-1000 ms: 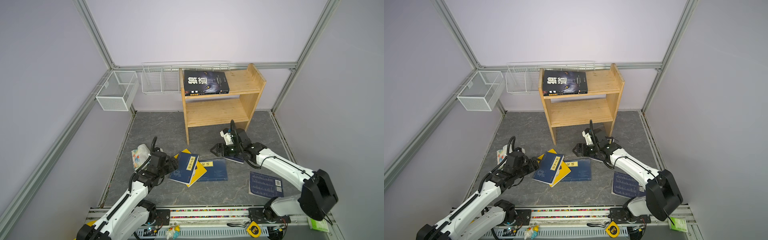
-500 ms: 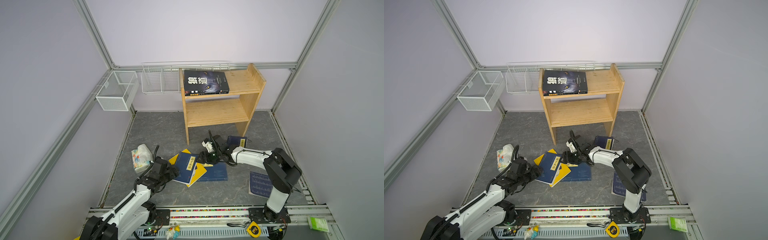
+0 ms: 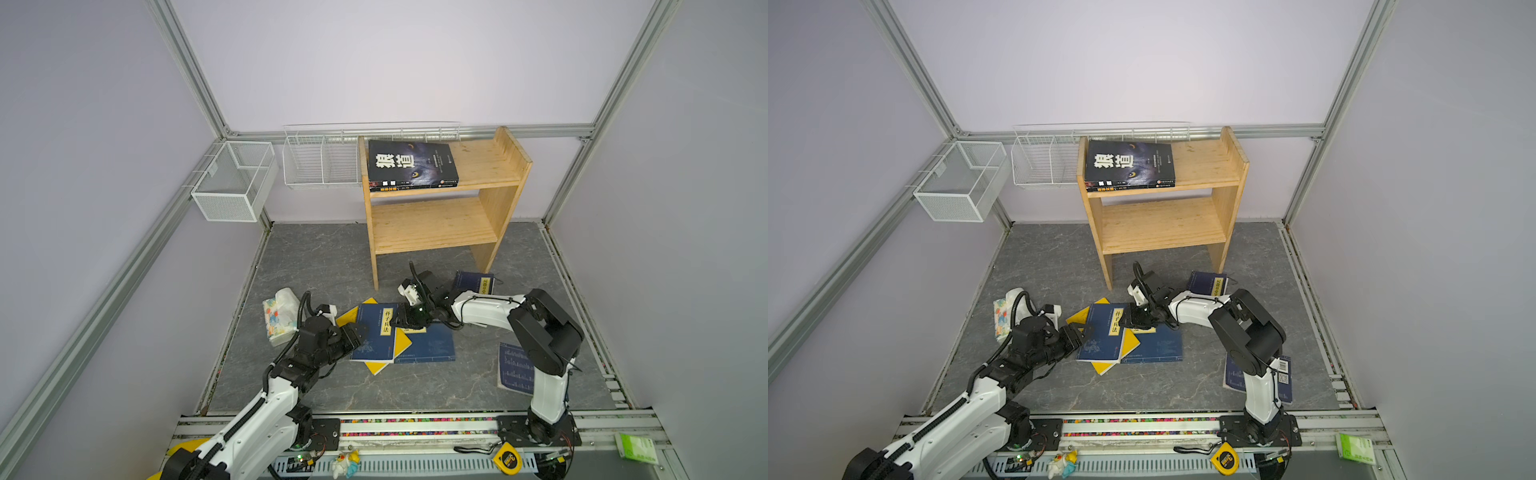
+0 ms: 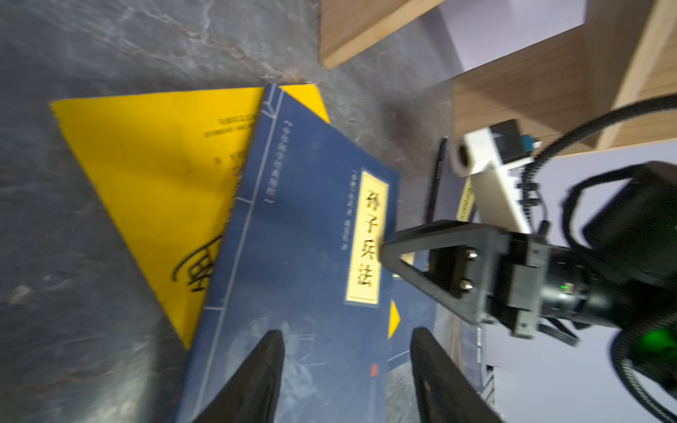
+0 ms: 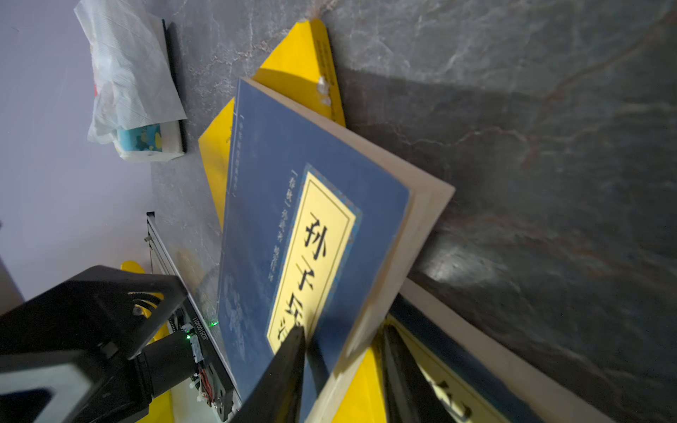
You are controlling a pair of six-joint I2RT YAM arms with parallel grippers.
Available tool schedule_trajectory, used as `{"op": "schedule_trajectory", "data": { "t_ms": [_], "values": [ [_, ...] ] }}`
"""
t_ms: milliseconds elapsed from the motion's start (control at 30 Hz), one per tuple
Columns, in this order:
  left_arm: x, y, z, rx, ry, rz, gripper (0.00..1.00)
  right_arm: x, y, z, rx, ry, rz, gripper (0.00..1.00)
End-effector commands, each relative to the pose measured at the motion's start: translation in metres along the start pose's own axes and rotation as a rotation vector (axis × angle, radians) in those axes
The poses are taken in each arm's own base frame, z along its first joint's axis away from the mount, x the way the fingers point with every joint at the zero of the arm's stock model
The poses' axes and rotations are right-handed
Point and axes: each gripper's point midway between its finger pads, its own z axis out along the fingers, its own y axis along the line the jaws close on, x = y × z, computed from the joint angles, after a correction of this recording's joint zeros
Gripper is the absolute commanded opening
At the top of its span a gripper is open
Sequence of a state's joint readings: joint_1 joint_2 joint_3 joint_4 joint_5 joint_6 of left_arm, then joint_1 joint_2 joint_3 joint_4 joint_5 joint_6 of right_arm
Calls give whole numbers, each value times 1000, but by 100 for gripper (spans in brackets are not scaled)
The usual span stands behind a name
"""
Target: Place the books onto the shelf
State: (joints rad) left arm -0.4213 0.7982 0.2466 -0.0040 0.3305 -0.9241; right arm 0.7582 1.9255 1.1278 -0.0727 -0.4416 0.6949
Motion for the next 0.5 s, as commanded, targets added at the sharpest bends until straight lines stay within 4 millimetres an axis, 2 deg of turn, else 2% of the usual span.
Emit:
{"op": "schedule_trajectory", "data": {
  "t_ms": [0,200,267,467],
  "values": [
    [0,-6,-4,26,-5,-27,59,0,4,5,-20,16,6,36],
    [5,52,-27,-320,-10,8,67,1,-4,3,32,20,-17,35],
    [12,62,-27,-353,21,10,70,1,-5,3,44,21,-29,34],
    [29,69,-5,-288,90,-18,70,3,-8,7,75,36,-56,29]
  ]
}}
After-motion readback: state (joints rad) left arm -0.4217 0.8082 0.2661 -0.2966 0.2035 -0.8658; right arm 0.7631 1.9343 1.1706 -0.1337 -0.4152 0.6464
